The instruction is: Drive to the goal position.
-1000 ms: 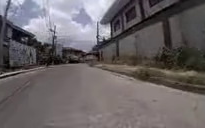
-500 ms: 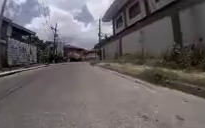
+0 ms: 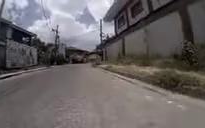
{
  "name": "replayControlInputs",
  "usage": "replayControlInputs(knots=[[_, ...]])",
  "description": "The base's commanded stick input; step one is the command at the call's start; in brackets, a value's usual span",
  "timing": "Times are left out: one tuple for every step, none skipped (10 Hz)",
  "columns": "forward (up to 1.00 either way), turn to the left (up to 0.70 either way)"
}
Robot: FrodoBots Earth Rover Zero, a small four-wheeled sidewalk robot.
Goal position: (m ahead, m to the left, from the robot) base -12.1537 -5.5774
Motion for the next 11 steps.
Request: replayControlInputs(knots=[[1.00, 0.00], [1.00, 0.00], [1.00, 0.00], [1.00, 0.00], [0.99, 0.00], [0.28, 0.00], [0.09, 0.01], [0.06, 0.06], [0.01, 0.88], [0.00, 1.00], [0.00, 1.00]])
